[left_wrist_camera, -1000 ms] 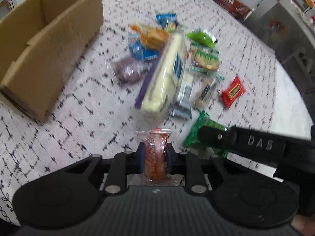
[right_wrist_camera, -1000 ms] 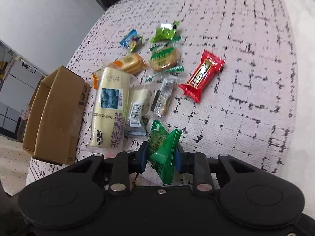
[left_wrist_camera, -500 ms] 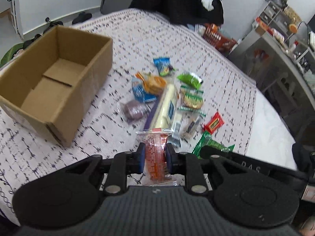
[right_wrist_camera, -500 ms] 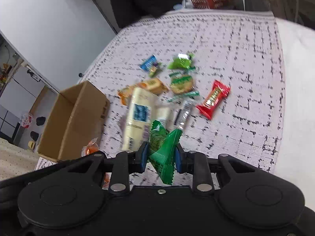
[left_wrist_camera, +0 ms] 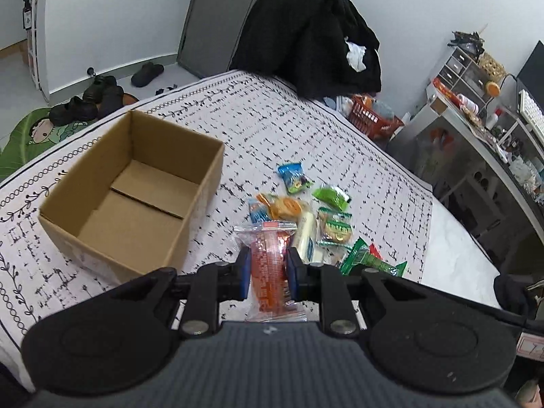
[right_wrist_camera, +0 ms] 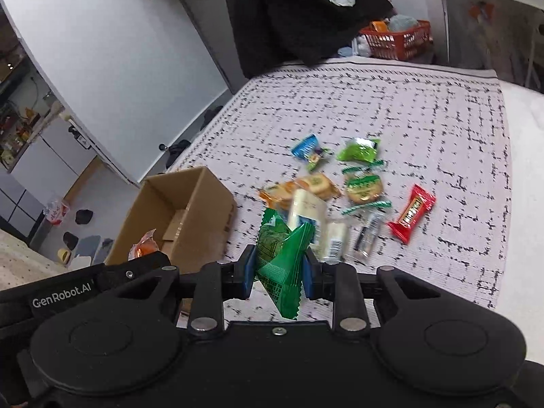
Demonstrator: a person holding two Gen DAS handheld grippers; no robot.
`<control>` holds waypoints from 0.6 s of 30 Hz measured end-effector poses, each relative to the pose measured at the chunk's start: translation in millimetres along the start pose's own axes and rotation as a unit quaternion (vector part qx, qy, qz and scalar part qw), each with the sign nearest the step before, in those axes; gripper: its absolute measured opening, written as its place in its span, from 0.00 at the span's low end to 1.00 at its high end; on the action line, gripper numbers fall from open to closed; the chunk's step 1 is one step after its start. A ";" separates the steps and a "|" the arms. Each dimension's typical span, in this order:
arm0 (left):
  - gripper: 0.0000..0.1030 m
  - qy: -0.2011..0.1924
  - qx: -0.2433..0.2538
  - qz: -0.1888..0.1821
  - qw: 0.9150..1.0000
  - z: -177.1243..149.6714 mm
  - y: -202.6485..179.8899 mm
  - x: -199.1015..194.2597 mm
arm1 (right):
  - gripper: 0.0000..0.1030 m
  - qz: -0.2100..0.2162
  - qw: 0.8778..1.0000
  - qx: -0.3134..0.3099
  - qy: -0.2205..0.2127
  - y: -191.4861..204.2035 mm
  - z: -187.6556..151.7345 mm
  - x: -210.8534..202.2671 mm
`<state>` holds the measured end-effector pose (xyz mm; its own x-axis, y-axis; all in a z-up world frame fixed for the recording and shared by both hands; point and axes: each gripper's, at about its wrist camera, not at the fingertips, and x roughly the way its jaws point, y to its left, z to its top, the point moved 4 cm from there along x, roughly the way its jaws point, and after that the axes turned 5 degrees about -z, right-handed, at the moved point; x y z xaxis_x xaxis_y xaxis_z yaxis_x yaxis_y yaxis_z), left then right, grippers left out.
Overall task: Organize snacks
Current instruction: 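Carry both candies over the cardboard box and open both tools to drop them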
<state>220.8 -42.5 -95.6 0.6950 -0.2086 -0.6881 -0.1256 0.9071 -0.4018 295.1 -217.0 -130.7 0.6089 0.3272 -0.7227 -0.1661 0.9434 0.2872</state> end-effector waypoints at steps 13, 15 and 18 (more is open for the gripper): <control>0.20 -0.033 -0.004 0.003 0.999 26.3 30.7 -15.0 | 0.26 0.020 0.999 -0.020 -0.021 46.9 6.9 -2.8; 0.20 -0.037 -0.005 0.006 0.999 30.6 37.5 -15.8 | 0.26 0.021 0.999 -0.024 -0.023 54.2 7.7 -0.5; 0.20 -0.041 -0.013 0.008 0.999 35.4 50.1 -15.6 | 0.26 0.024 0.999 -0.026 -0.022 63.2 7.9 4.7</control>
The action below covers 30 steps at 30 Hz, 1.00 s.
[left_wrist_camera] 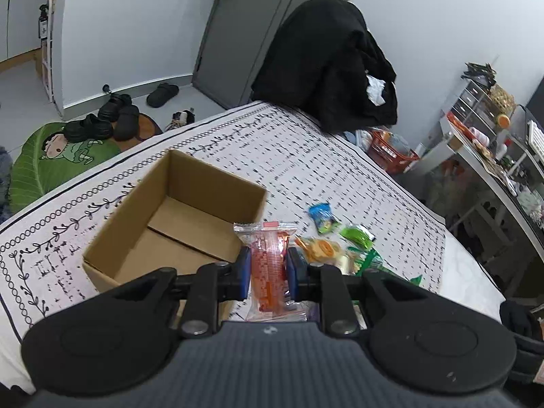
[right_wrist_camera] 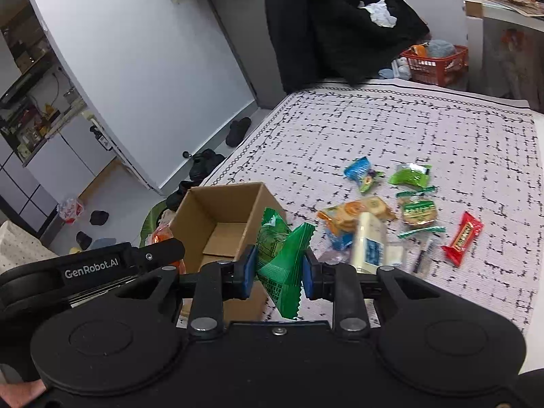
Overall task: Organize snacks
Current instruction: 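Carry both candies over the cardboard box and open both tools to drop them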
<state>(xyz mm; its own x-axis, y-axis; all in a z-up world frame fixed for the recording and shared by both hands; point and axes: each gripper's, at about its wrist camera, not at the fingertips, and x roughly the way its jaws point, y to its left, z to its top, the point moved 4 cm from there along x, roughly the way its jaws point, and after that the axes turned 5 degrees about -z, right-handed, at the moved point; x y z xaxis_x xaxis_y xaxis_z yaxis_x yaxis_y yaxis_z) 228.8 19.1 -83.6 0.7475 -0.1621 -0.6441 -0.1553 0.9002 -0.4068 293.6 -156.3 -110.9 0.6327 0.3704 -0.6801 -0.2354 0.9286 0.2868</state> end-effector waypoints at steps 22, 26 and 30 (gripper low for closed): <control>0.20 0.004 -0.118 -0.006 0.993 -1.9 94.1 29.6 | 0.26 0.017 0.999 -0.011 0.048 59.1 -6.6 56.5; 0.20 0.004 -0.138 -0.009 0.990 -2.5 104.9 31.9 | 0.26 0.011 0.998 -0.018 0.055 68.0 -9.1 64.6; 0.21 -0.008 -0.158 -0.015 0.987 -0.4 114.6 28.3 | 0.26 0.013 0.998 -0.021 0.057 76.4 -11.5 69.9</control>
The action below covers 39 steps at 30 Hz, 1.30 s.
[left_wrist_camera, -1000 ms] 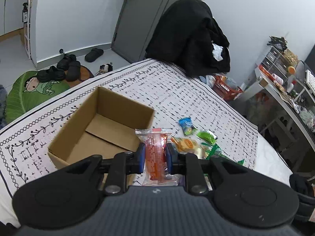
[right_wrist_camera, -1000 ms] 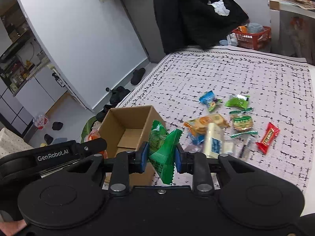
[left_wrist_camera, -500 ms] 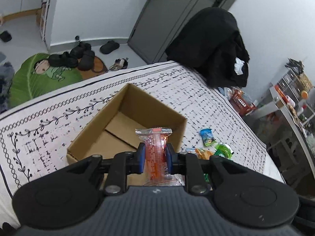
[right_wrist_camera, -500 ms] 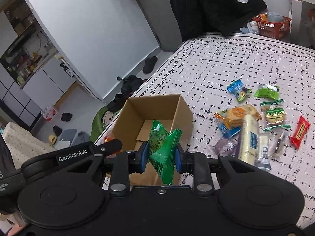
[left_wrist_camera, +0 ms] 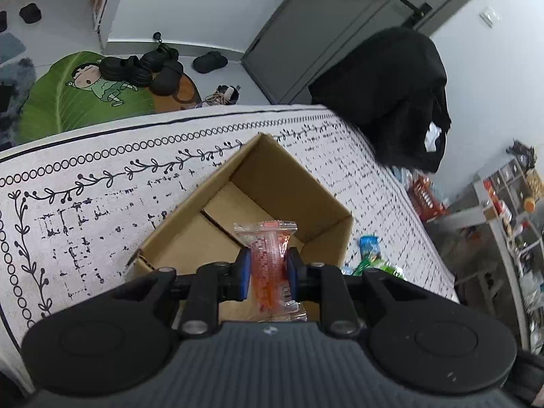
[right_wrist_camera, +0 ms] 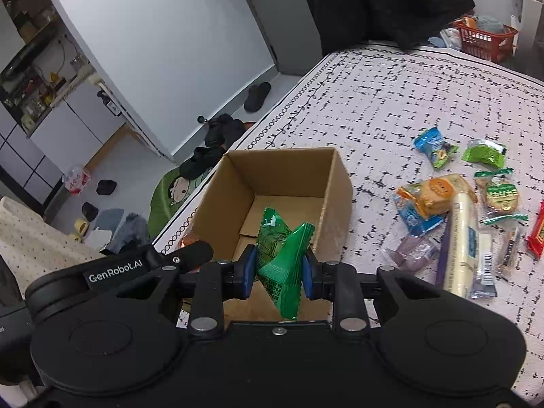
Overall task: Organize snacks
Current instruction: 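Carry both candies over the cardboard box and open both tools to drop them, then move both tools back over the snack pile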
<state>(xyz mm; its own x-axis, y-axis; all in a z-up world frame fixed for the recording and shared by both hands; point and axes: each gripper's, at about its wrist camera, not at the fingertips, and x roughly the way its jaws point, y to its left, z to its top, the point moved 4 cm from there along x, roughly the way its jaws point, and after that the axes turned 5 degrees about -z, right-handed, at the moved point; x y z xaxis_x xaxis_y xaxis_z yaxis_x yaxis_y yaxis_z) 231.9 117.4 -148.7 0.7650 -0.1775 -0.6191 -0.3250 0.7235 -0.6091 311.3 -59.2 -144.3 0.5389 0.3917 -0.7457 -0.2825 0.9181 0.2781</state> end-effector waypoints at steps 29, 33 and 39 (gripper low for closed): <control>0.89 -0.038 0.018 0.060 0.997 2.8 -12.2 -20.7 | 0.79 -0.057 0.997 0.034 -0.031 -61.8 -1.6 -46.2; 1.00 -0.034 0.033 0.049 0.998 -3.3 -25.0 -20.3 | 0.88 -0.065 0.996 0.044 -0.039 -81.5 -6.3 -56.7; 1.00 -0.032 0.086 0.041 0.995 -16.3 -55.0 -20.9 | 0.92 -0.083 0.994 0.046 -0.051 -104.9 -12.0 -71.5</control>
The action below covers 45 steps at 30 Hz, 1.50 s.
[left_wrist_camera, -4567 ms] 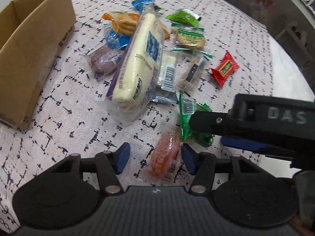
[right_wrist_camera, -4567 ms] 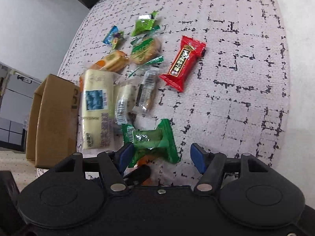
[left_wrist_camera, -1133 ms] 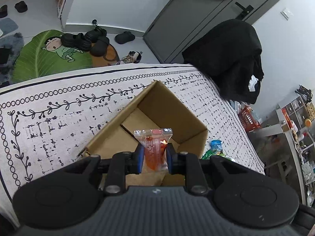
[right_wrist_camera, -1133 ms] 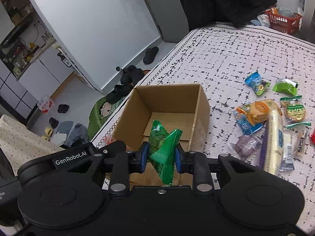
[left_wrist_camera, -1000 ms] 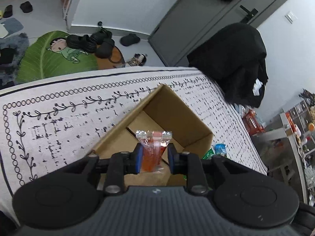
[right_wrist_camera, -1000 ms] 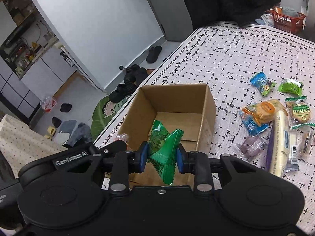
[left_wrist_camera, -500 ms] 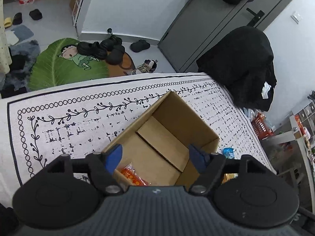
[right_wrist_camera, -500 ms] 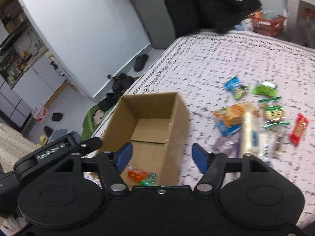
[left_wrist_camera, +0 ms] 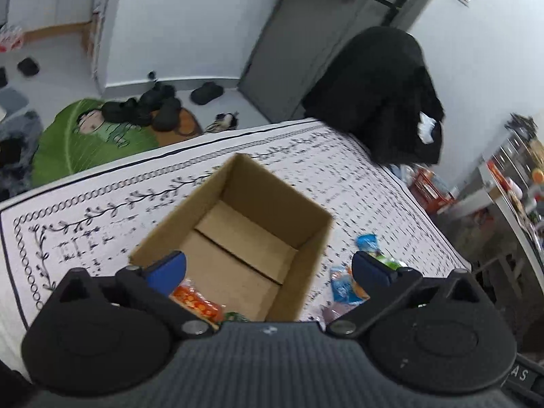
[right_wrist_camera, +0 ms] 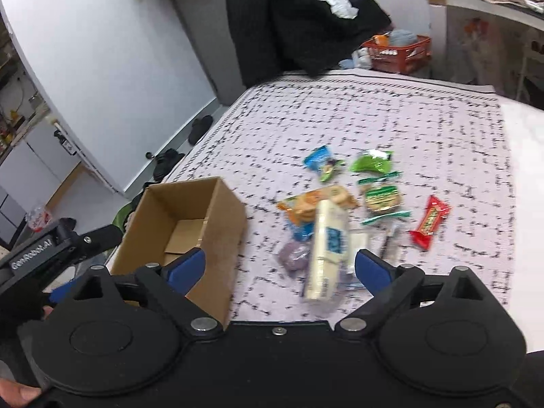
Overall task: Organize snacks
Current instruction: 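Move both tools back over the snack pile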
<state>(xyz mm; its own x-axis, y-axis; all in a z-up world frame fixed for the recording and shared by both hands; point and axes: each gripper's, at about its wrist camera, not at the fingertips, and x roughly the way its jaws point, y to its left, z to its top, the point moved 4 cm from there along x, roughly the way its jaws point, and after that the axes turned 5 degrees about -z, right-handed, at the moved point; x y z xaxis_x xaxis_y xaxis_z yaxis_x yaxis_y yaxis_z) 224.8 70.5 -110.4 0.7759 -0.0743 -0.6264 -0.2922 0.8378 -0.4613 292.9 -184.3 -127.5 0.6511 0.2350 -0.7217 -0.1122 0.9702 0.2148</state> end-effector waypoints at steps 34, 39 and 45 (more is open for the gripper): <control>0.97 0.074 0.122 -0.032 0.989 -58.4 -117.6 35.9 | 0.66 0.016 0.991 0.128 0.034 -138.2 -12.8 23.6; 0.89 0.090 0.126 -0.026 0.988 -69.6 -126.1 51.4 | 0.61 0.019 0.987 0.154 0.033 -150.8 -9.9 37.2; 0.74 0.108 0.136 -0.012 0.985 -82.5 -135.9 77.9 | 0.54 0.012 0.985 0.171 0.034 -159.0 -11.4 55.7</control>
<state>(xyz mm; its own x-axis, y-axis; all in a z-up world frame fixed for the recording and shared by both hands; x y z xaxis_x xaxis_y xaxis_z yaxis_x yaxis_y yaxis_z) 278.8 -93.7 -148.3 0.6352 -0.1852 -0.7498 -0.0909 0.9461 -0.3107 338.5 -324.8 -209.3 0.5978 0.2727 -0.7539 0.1404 0.8903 0.4333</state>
